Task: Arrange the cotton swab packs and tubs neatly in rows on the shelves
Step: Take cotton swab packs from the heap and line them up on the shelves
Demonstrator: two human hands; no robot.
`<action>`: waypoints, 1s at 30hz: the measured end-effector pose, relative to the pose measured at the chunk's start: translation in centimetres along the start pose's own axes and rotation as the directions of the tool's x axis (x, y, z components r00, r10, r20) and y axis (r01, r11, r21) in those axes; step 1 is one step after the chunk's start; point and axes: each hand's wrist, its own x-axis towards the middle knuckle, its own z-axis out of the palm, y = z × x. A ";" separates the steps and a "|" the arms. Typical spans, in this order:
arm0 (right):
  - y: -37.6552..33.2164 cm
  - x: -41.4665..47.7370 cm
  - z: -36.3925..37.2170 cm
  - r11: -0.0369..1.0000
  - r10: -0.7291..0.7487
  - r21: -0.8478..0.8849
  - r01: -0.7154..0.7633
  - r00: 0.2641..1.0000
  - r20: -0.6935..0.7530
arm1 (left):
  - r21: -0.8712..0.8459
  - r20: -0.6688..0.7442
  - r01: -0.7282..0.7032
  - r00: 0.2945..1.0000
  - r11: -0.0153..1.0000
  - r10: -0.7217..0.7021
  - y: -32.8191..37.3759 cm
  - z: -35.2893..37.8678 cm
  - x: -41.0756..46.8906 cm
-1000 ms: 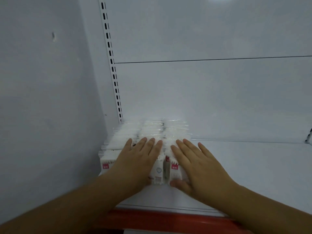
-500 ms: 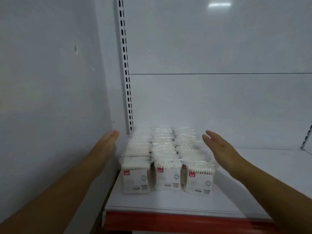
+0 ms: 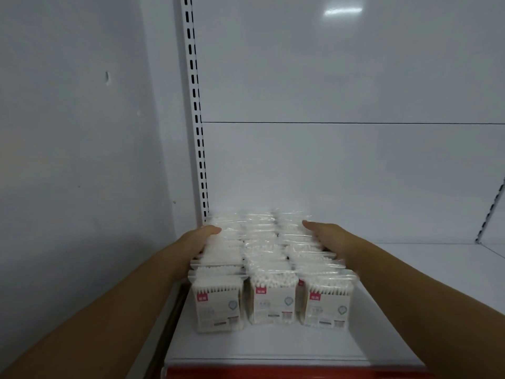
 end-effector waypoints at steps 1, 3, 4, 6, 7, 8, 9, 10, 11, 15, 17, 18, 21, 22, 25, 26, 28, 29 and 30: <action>-0.2 -0.3 -0.2 0.999 0.001 0.040 -0.001 1.000 0.004 | 0.029 0.028 -0.025 0.999 0.999 0.024 0.3 -0.2 -0.2; -0.3 -0.5 -1.3 0.998 -0.036 0.060 0.036 0.999 -0.007 | 0.178 0.002 -0.170 0.985 0.969 0.172 1.6 -0.5 -0.1; -0.2 -0.6 -2.2 0.997 -0.074 -0.003 0.074 0.997 -0.036 | 0.307 -0.030 -0.256 0.960 0.917 0.278 2.5 -0.6 0.2; -0.1 -1.4 -4.5 0.956 -0.159 -0.265 0.122 0.980 -0.122 | 0.550 -0.039 -0.333 0.906 0.766 0.422 5.1 -0.6 0.4; 0.1 -1.9 -5.8 0.907 -0.191 -0.406 0.111 0.968 -0.162 | 0.606 0.013 -0.369 0.890 0.705 0.455 6.5 0.2 0.3; 0.3 -2.7 -7.1 0.843 -0.213 -0.530 0.086 0.960 -0.182 | 0.641 0.084 -0.418 0.872 0.644 0.482 7.8 1.3 0.2; 0.6 -3.3 -8.2 0.765 -0.235 -0.641 0.064 0.954 -0.186 | 0.667 0.166 -0.463 0.856 0.583 0.490 8.9 2.6 0.1; 0.8 -4.5 -9.6 0.680 -0.251 -0.732 0.032 0.949 -0.192 | 0.692 0.261 -0.509 0.837 0.511 0.481 10.0 4.8 -0.2; 1.0 -5.6 -10.8 0.598 -0.268 -0.801 0.007 0.944 -0.193 | 0.723 0.349 -0.544 0.819 0.425 0.455 10.8 6.8 -0.3; 3.2 -11.0 -17.2 0.391 -0.321 -0.915 -0.098 0.918 -0.235 | 0.740 0.610 -0.665 0.725 0.096 0.319 12.0 17.4 -2.9; 5.5 -14.1 -21.0 0.355 -0.313 -0.924 -0.143 0.913 -0.261 | 0.698 0.682 -0.716 0.676 0.030 0.281 12.0 23.3 -5.4; 6.8 -15.6 -23.0 0.343 -0.303 -0.924 -0.167 0.912 -0.277 | 0.681 0.705 -0.732 0.653 -0.007 0.275 12.1 26.3 -6.7; 11.3 -20.9 -30.0 0.338 -0.272 -0.906 -0.256 0.894 -0.355 | 0.625 0.757 -0.779 0.585 -0.060 0.291 12.7 35.9 -10.9; 12.8 -22.9 -32.6 0.344 -0.256 -0.894 -0.288 0.887 -0.384 | 0.602 0.772 -0.796 0.564 -0.053 0.294 13.0 39.3 -12.5; 17.3 -28.8 -40.1 0.370 -0.217 -0.846 -0.383 0.850 -0.480 | 0.525 0.825 -0.849 0.487 -0.068 0.288 13.0 49.2 -17.2; 18.8 -30.5 -42.5 0.385 -0.194 -0.824 -0.416 0.836 -0.513 | 0.496 0.844 -0.864 0.456 -0.087 0.283 12.9 52.3 -18.7; 22.1 -33.5 -47.0 0.404 -0.131 -0.777 -0.483 0.810 -0.572 | 0.437 0.881 -0.890 0.396 -0.126 0.261 12.3 58.1 -21.2; 23.6 -34.7 -49.0 0.408 -0.106 -0.756 -0.512 0.796 -0.596 | 0.412 0.896 -0.900 0.370 -0.146 0.248 12.0 60.8 -22.1; 24.8 -35.7 -50.7 0.413 -0.091 -0.739 -0.532 0.783 -0.615 | 0.391 0.907 -0.905 0.349 -0.165 0.235 11.8 63.4 -22.9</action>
